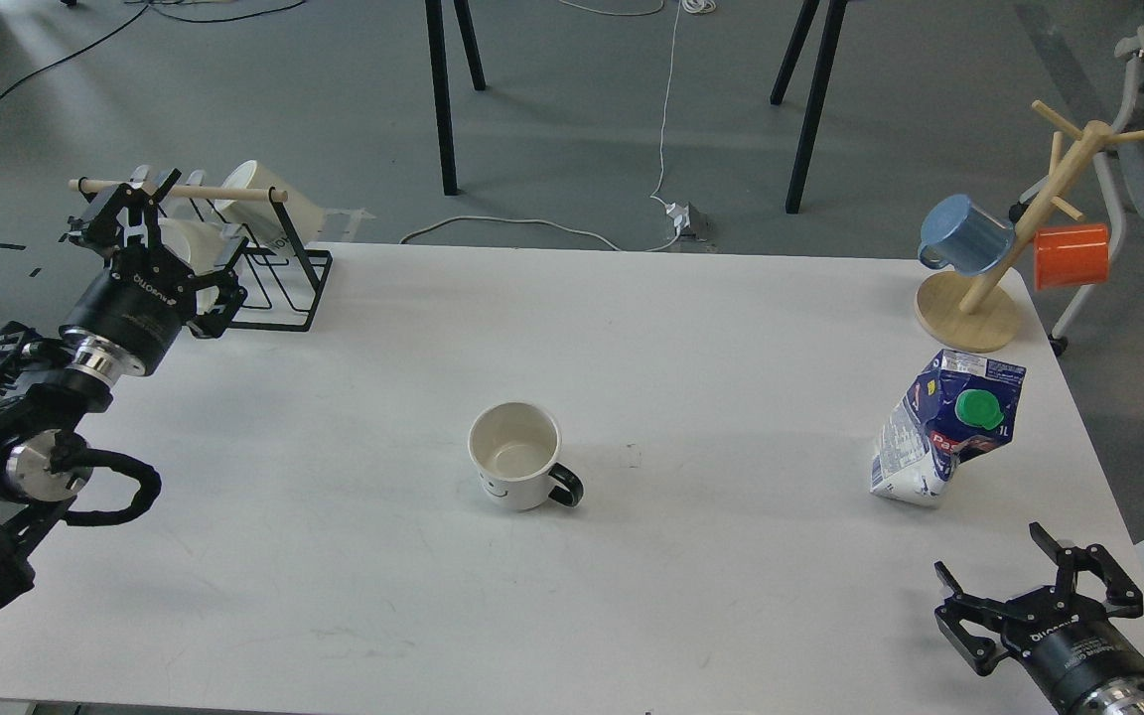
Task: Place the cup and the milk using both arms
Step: 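Reach the right gripper to the milk carton and grasp it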
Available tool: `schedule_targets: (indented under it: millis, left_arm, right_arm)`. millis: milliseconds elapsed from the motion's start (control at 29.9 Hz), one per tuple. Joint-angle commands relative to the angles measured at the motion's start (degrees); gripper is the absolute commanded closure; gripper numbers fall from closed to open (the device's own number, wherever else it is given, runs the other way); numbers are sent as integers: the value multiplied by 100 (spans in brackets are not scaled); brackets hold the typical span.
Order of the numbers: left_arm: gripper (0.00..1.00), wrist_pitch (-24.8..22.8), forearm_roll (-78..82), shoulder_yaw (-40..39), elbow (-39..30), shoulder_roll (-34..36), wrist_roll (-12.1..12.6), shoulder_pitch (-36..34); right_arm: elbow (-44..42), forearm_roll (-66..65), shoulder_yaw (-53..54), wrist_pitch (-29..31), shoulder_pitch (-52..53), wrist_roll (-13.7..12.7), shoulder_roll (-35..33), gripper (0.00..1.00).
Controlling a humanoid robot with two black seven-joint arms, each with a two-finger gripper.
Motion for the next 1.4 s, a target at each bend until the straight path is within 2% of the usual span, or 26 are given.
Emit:
schedule_targets:
  millis: [0,535,869,936,1070,1170,1237,1370]
  left_arm:
    - [11,0,6,20,8,-25,0,91]
    - [8,0,15,20,43,-25,0,337]
    - [8,0,15,20,175,-34,0,390]
    - [8,0,15,20,219,-43,0,425]
    - [8,0,15,29,245,-51,0,443]
    - [7,0,6,20,412,-95,0,443]
    - [7,0,6,29,517,-200,0,434]
    - [7,0,15,29,597,-227,0,443]
  right_arm:
    - [-182,-13,-2,0,224,0,359,1]
    - [-394,295,69,0,856,0,509,1]
    - [-657,295,25,0,1112,0,913,4]
    - [-692,295,25,0,1112,0,913,9]
    - [-710,233,25,0,1086,0,913,48]
    - [-701,216,25,0,1059,0,922,61]
    - [-710,155,42,0,1059,0,931,78]
    - [-719,137,86,0,1059,0,992,83]
